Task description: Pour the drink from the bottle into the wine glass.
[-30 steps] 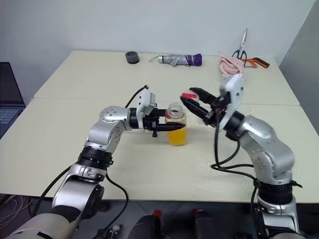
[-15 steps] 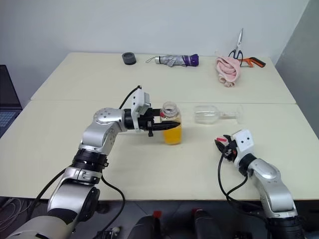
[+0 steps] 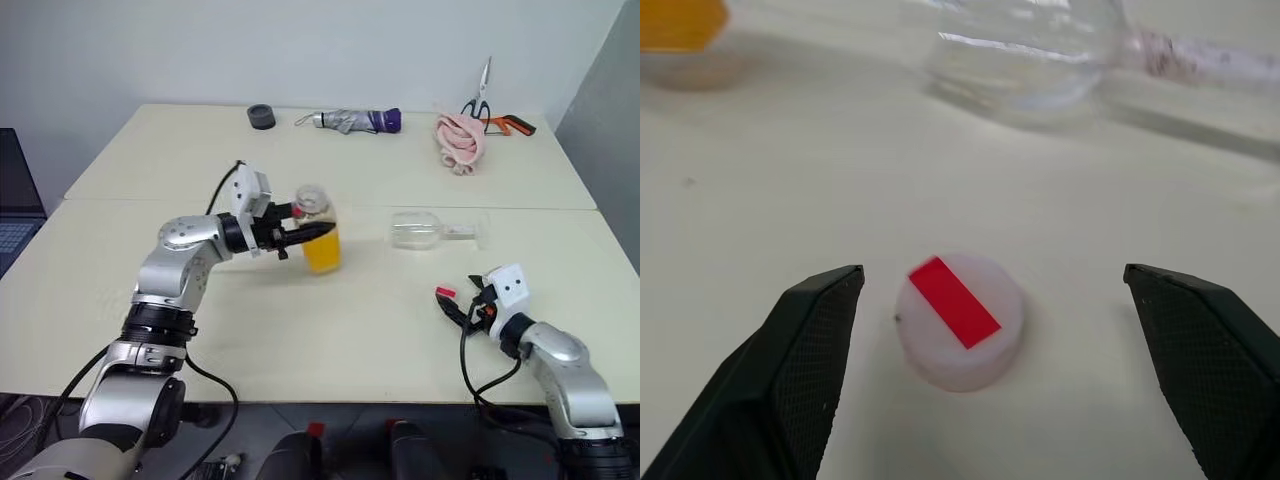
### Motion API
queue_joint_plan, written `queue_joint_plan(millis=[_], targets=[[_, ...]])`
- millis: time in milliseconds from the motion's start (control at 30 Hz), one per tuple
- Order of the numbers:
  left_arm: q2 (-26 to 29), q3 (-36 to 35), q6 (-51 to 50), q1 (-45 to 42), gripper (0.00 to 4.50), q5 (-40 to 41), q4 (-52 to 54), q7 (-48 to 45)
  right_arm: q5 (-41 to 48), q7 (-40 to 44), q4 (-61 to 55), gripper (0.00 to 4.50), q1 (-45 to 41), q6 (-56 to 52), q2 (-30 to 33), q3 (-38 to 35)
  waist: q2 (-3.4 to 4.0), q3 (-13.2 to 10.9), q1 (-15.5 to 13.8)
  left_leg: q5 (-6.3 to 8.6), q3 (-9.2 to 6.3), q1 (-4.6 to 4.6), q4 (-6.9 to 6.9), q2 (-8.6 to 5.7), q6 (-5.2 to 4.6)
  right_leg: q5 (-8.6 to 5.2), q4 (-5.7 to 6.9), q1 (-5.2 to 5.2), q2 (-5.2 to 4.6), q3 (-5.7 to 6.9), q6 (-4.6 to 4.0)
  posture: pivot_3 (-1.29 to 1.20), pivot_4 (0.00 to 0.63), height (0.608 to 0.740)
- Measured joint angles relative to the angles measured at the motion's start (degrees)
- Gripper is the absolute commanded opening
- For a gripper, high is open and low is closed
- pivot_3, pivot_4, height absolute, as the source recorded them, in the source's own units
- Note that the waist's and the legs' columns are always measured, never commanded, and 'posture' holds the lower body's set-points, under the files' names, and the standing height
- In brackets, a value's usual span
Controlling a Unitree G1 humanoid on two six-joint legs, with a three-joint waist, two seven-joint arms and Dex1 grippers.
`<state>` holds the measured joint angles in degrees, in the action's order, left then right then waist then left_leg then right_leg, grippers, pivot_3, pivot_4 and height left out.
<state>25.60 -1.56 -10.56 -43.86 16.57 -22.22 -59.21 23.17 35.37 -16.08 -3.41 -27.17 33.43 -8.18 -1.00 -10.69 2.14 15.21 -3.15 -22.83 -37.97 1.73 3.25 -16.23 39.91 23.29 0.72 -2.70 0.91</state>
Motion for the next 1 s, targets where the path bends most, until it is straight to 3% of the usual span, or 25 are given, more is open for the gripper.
queue_joint_plan(millis=[100, 233, 467, 800, 1000], targets=[[2.30, -2.67, 1.37, 0.02, 1.82, -1.77, -3.16, 6.01, 3.78, 2.69, -6.62, 4.50, -3.03, -4.57, 2.38, 1.33, 0.00, 0.00, 0.18, 0.00, -0.05, 0.01, 0.00, 0.02, 0.00, 0.00, 0.02, 0.00, 0.03, 0.02, 0.00, 0.00, 0.150, 0.740], [4.53, -5.77, 2.38, 0.11, 1.82, -3.23, -8.10, 13.16, 5.19, 4.38, -11.53, 4.50, -12.02, -8.95, 1.01, 9.54, -0.01, 0.00, 0.18, 0.00, -0.13, -0.04, -0.04, 0.04, 0.00, 0.00, 0.01, 0.00, 0.03, 0.13, -0.01, 0.00, 0.150, 0.740], [6.44, -10.33, 3.61, -1.03, 1.82, -3.92, -16.37, 22.85, 0.40, 2.18, -4.78, 4.50, -27.66, -10.61, -9.57, 21.91, -0.06, 0.01, -0.42, 0.00, -0.14, -0.10, -0.07, -0.02, 0.01, 0.02, -0.02, 0.01, -0.07, 0.20, -0.02, 0.00, 0.150, 0.740], [6.96, -12.39, 7.80, -3.46, 1.82, -4.04, -23.98, 28.48, -6.75, 1.22, 3.54, 4.50, -32.20, -8.11, -14.74, 26.23, -0.08, 0.03, -0.37, -0.01, -0.13, -0.08, -0.06, -0.07, 0.01, 0.02, 0.02, 0.01, -0.17, 0.23, -0.03, 0.00, 0.150, 0.740], [6.56, -12.80, 8.89, -3.80, 3.71, -3.79, -26.28, 28.53, -7.46, 1.22, 3.48, 4.50, -32.37, -8.13, -15.97, 26.23, -0.08, 0.03, -0.33, -0.01, -0.13, -0.08, -0.07, -0.07, 0.01, 0.02, 0.04, 0.01, -0.17, 0.24, -0.03, 0.00, 0.150, 0.740]])
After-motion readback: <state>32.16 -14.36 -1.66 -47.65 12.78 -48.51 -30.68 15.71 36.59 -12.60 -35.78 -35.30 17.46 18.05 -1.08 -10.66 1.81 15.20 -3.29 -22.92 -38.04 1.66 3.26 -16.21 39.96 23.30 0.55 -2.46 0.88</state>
